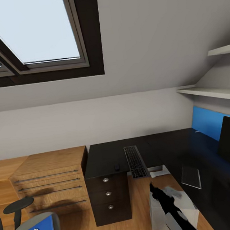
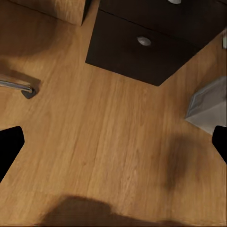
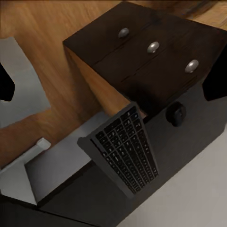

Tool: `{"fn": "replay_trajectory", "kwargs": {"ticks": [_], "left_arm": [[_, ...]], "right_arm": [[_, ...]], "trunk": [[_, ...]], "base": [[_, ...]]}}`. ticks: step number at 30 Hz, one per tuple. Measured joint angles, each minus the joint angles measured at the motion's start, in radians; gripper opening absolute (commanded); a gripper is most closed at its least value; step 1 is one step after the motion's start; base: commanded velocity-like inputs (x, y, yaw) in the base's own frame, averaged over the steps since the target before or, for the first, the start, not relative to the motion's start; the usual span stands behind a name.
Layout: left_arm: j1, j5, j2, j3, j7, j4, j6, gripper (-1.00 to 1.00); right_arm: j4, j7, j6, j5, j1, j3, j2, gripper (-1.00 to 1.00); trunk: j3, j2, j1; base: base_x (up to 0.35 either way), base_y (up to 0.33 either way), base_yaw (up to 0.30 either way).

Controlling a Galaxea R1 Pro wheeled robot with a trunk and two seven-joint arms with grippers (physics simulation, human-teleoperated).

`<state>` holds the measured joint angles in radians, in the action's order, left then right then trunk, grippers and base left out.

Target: In the bedroom, organize the workspace by keeping the computer under the desk, ensuring the monitor is on the desk, placing the keyboard on the desk next to the monitor, placing the mouse on the desk next to the keyboard, moving the folder from the swivel chair onto the desk next to the mouse, stacking the notebook on top of the folder with the pen on top of the notebook, and positioning the swivel chair next to the desk.

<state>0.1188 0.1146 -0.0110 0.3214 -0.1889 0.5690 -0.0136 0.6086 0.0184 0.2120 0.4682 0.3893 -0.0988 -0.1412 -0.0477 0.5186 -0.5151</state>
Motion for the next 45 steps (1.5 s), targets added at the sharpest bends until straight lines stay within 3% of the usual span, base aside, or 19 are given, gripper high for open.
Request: {"fn": "replay_trajectory", "kwargs": {"ticks": [1,3,5,9,10,12,14,26,45], "left_arm": [[0.0,-0.002,0.0,0.0,0.0,0.034,0.046,1.0],[0.0,-0.003,-0.005,0.0,-0.001,0.149,0.204,1.0],[0.0,-0.001,-0.02,-0.001,-0.002,0.242,0.297,1.0],[0.0,-0.002,-0.054,-0.003,-0.004,0.395,0.355,1.0],[0.0,-0.001,-0.06,-0.005,-0.005,0.445,0.362,1.0],[0.0,-0.001,-0.064,-0.01,-0.006,0.485,0.365,1.0],[-0.001,0.001,-0.068,-0.012,-0.007,0.494,0.364,1.0],[0.0,-0.003,-0.072,-0.018,-0.01,0.383,0.354,1.0],[-0.001,0.001,-0.074,-0.014,-0.007,0.372,0.334,1.0]], "right_arm": [[0.003,0.0,-0.001,0.021,0.0,0.0,0.0,1.0],[0.02,0.0,-0.006,0.11,0.001,0.001,-0.001,1.0],[0.052,0.0,-0.034,0.188,0.004,0.004,-0.001,1.0],[0.103,0.001,-0.144,0.303,0.007,0.005,0.002,1.0],[0.114,0.001,-0.163,0.361,0.007,0.005,0.003,1.0],[0.121,0.001,-0.175,0.424,0.008,0.006,0.004,1.0],[0.124,0.001,-0.18,0.455,0.008,0.005,0.004,1.0],[0.133,0.001,-0.182,0.475,0.007,0.005,0.012,1.0],[0.136,0.001,-0.181,0.475,0.007,0.006,0.013,1.0]], "trunk": [[0.003,0.007,-0.004],[0.009,0.021,-0.011],[0.016,0.035,-0.019],[0.028,0.063,-0.034],[0.031,0.07,-0.038],[0.038,0.084,-0.046],[0.044,0.098,-0.054],[0.08,0.181,-0.1],[0.14,0.314,-0.173]], "base": [[0.0,0.0,0.0],[0.0,0.0,0.0],[0.0,0.0,0.0],[0.0,0.0,0.0],[0.0,0.0,0.0],[0.0,0.0,0.0],[0.0,0.0,0.0],[0.0,0.0,0.0],[0.0,0.0,0.0]]}}
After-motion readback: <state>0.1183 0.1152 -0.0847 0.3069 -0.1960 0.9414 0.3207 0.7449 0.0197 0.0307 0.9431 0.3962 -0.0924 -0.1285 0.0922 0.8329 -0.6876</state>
